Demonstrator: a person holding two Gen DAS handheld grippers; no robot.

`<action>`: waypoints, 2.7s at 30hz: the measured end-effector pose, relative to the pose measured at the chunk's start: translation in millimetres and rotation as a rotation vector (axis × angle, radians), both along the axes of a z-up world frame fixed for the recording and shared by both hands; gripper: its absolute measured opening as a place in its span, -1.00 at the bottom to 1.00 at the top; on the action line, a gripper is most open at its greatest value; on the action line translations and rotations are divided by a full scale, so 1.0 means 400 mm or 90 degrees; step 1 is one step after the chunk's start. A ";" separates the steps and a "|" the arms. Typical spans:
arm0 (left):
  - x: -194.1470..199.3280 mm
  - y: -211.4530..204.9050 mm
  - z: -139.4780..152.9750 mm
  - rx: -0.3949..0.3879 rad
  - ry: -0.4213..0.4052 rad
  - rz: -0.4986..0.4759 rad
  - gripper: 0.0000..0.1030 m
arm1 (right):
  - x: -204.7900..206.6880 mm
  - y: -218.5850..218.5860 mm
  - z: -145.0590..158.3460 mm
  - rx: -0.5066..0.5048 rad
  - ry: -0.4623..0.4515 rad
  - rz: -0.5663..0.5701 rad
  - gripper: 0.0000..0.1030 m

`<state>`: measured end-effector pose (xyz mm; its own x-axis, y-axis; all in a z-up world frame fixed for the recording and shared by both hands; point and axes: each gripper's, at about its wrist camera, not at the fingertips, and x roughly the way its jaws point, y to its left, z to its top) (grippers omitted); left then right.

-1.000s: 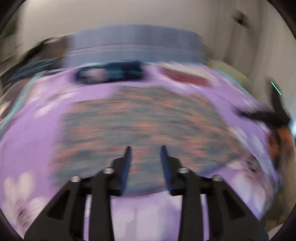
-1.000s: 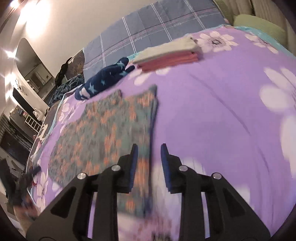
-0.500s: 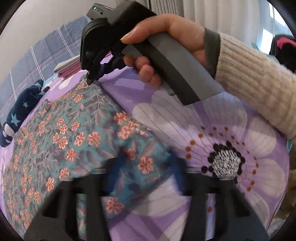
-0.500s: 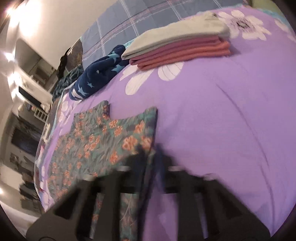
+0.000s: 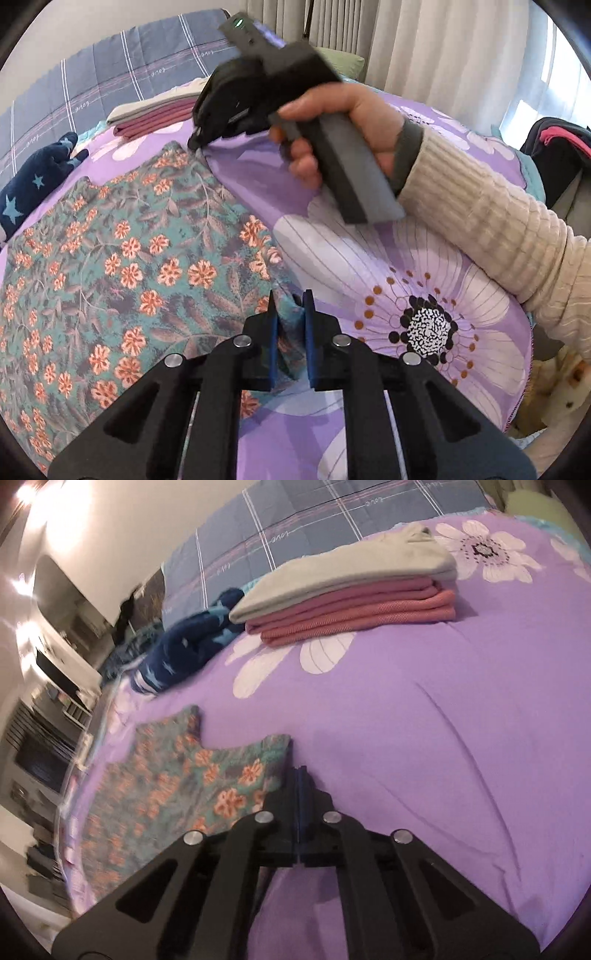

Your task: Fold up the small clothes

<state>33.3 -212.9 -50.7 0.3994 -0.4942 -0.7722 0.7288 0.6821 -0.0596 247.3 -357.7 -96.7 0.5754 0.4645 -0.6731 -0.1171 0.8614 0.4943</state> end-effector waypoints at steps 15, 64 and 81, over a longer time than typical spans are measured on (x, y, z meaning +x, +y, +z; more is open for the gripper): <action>-0.022 -0.055 -0.051 0.028 -0.060 -0.038 -0.68 | -0.080 0.120 -0.033 -0.129 -0.001 0.048 -1.00; -0.111 1.136 -0.070 -0.215 0.076 0.489 -1.00 | -0.650 1.081 0.052 -0.431 -0.277 0.480 -0.13; 0.235 1.137 -0.092 -0.352 0.215 0.349 -0.04 | -0.620 1.222 0.026 -0.512 -0.350 0.383 -0.92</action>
